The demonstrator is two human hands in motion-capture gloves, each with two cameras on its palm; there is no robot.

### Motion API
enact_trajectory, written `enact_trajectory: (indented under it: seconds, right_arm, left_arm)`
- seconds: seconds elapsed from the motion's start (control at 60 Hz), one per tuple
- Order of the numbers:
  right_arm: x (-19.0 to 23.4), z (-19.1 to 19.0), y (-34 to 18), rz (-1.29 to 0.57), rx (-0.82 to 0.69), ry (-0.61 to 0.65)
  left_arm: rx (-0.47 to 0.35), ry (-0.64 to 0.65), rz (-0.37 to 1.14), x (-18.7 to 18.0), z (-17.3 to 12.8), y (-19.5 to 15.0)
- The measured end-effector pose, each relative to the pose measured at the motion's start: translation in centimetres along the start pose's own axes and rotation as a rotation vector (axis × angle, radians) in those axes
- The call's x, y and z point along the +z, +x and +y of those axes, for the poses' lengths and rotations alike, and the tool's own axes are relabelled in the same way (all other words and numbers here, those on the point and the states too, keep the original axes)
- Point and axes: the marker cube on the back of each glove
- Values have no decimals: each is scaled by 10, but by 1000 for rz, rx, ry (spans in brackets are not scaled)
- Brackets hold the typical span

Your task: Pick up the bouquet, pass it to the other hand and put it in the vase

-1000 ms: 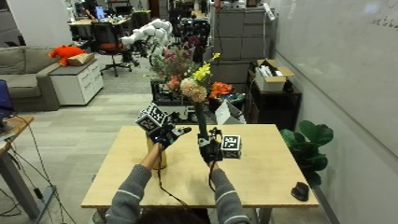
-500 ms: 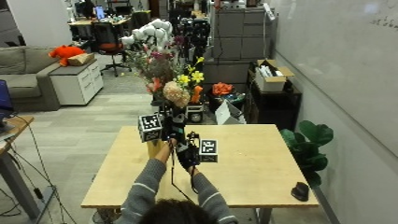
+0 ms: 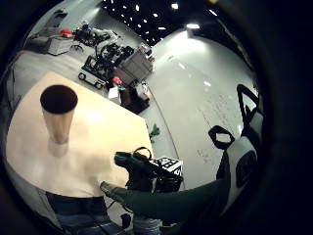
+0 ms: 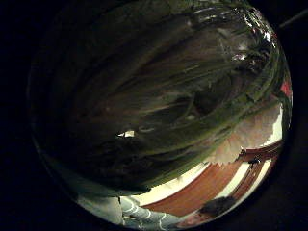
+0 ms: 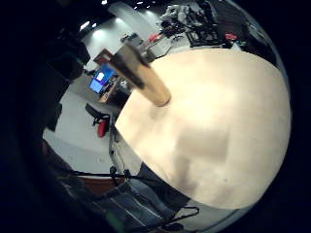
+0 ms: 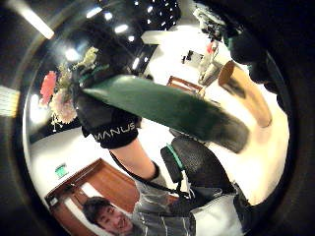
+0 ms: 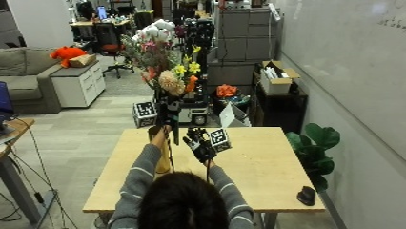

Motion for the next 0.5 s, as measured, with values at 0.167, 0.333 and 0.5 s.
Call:
enact_trajectory:
  seconds: [0.167,0.333,0.5]
  right_arm:
    - [-41,-20,32,316,-103,88]
    - [-57,-21,65,378,8,49]
    - [-70,-20,87,256,135,21]
  left_arm:
    - [14,90,-77,-18,-55,-7]
    - [17,147,-124,-38,-89,-8]
    - [-21,176,-124,-40,-125,-35]
